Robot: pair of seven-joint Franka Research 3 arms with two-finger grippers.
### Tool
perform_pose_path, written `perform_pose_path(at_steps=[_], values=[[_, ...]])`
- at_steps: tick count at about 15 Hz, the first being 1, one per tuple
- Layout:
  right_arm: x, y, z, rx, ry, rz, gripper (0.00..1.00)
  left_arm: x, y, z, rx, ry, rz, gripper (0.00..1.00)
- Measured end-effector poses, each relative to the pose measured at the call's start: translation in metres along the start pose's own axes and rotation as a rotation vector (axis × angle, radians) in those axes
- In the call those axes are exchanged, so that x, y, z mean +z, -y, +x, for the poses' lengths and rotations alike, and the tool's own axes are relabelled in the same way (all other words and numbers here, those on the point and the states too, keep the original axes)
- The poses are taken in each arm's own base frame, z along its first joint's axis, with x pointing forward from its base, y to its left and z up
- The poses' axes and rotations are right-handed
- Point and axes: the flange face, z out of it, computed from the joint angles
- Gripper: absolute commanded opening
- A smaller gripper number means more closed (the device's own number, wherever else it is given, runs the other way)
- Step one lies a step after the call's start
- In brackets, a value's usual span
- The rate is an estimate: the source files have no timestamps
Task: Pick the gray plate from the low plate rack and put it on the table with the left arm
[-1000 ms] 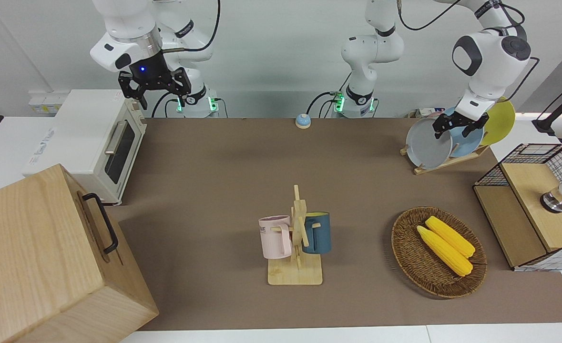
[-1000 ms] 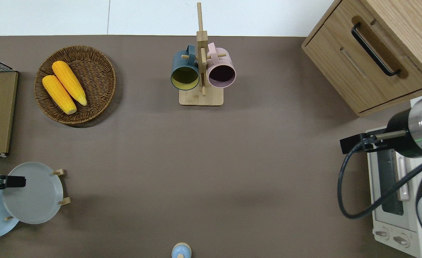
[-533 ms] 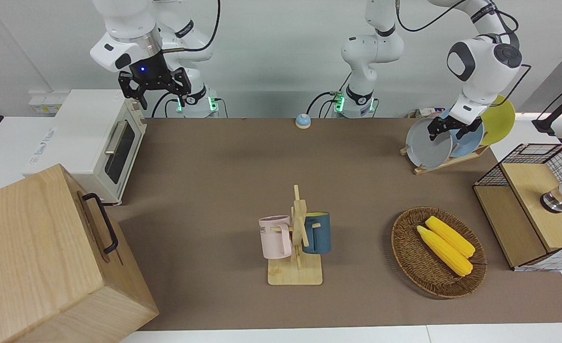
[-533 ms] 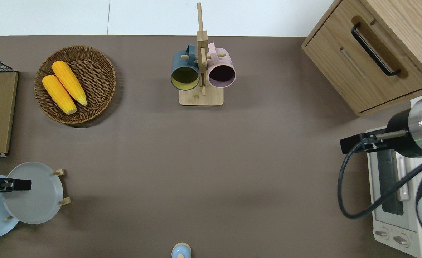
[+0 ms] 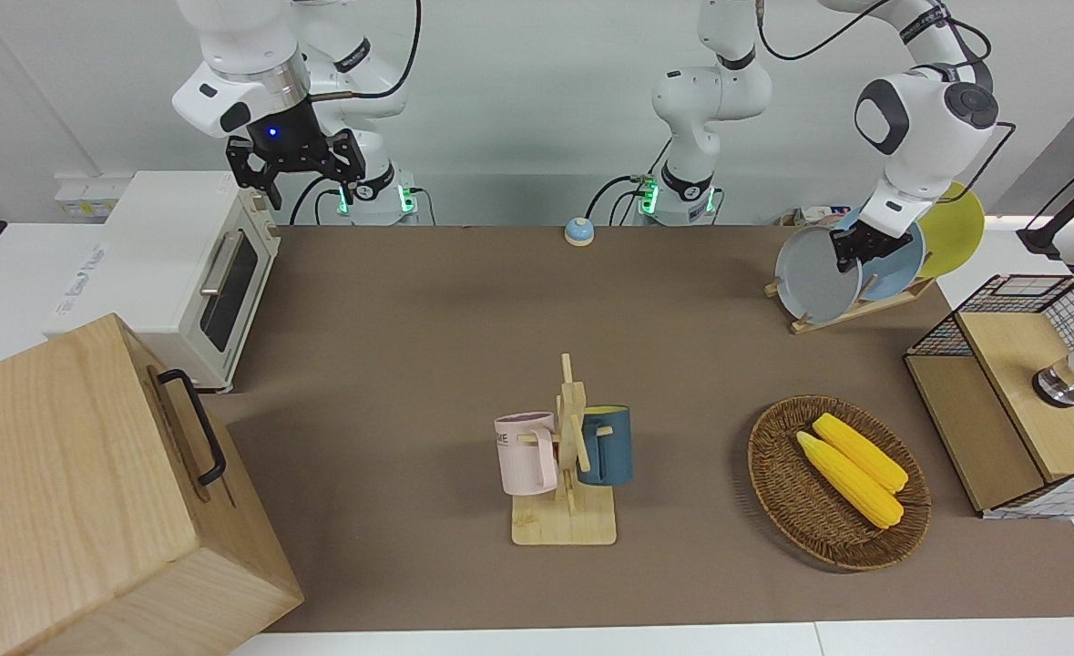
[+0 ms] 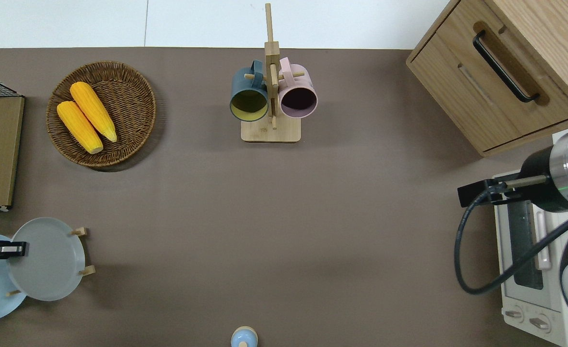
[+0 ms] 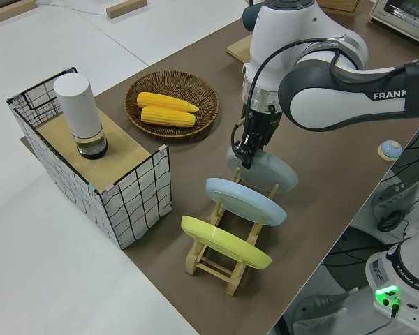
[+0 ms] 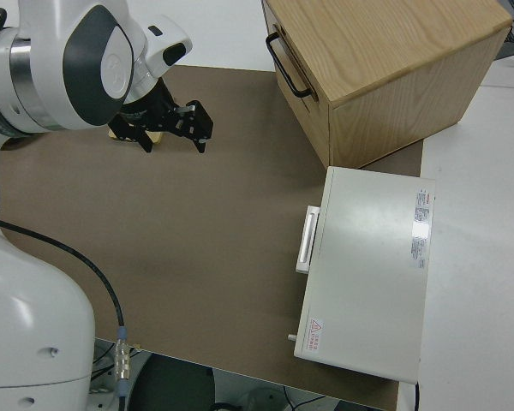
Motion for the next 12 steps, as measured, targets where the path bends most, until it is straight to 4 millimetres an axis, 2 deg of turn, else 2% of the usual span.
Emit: perform_pose_path(at_steps=[8, 12], values=[[0.0, 0.0, 0.0, 0.0, 0.0, 0.0, 0.99, -0.01, -0.007, -0.002, 0.011, -0.018, 0.005, 0.0], [0.0, 0.0, 0.0, 0.0, 0.0, 0.0, 0.99, -0.038, -0.033, -0.007, 0.026, -0.021, 0.025, 0.0]])
